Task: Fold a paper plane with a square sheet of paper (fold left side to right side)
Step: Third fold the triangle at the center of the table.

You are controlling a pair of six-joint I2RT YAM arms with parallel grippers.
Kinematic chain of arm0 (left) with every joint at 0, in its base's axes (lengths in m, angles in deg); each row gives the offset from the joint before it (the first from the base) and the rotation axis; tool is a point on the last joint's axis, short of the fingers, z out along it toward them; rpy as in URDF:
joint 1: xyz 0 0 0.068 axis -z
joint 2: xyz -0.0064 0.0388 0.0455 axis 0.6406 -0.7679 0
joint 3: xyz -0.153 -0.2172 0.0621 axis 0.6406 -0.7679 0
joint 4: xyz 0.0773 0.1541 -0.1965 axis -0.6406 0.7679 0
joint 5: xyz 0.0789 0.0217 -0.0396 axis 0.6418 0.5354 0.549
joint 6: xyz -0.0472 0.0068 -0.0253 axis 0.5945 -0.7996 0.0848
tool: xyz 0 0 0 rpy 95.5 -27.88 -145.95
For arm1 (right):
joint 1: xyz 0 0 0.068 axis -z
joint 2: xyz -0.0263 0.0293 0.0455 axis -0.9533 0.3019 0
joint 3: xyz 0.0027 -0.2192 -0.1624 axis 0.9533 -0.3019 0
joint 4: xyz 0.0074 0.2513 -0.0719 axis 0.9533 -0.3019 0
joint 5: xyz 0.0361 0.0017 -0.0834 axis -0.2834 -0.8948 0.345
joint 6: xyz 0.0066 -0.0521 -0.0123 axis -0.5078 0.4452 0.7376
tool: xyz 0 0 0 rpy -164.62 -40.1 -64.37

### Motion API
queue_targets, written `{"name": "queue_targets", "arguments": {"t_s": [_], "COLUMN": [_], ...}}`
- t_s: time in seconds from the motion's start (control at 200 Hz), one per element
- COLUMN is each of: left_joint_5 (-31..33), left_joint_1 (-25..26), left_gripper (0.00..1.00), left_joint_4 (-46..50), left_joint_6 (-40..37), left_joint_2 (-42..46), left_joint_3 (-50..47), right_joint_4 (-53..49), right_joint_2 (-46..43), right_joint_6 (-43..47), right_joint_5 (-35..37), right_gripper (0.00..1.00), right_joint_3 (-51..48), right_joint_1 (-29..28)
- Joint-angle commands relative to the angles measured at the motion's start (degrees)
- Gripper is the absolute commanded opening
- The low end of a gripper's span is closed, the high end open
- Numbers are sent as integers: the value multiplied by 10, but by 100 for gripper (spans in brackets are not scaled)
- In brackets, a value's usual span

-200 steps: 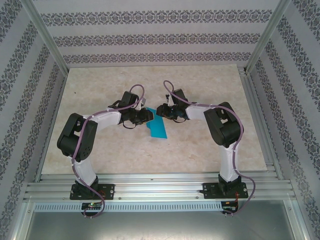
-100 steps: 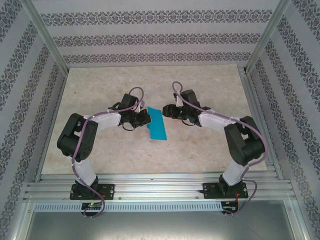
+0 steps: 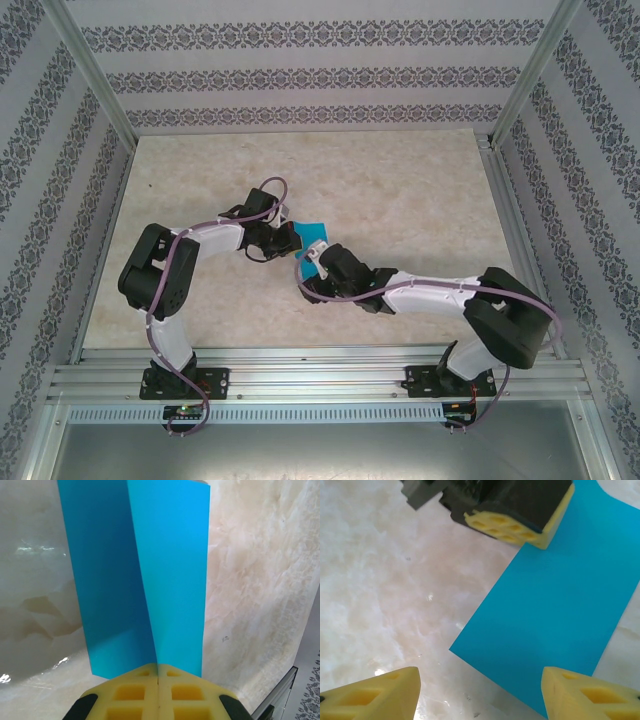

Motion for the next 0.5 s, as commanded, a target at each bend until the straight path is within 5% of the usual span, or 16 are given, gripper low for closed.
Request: {"name": "queue_targets", "arguments": {"t_s": [0.0,0.25,0.495], "left_joint_5": [-9,-11,-8], "left_joint_1": [7,6,6], "left_gripper": [0,0,0], "left_joint_4": [11,15,23], "left_joint_6": [7,6,0], "left_joint_2": [-9,-14,-17], "left_joint_3": [18,25,29], "right_joint_4": [8,-17,-56], "right_joint_2": [39,102,100], "right_joint_6": [55,89,100], "right_joint_5": [65,91,108], "right_gripper": [66,65,28], "right_joint_3": [36,90,100], "right_joint_1": [-14,-32,-35]}}
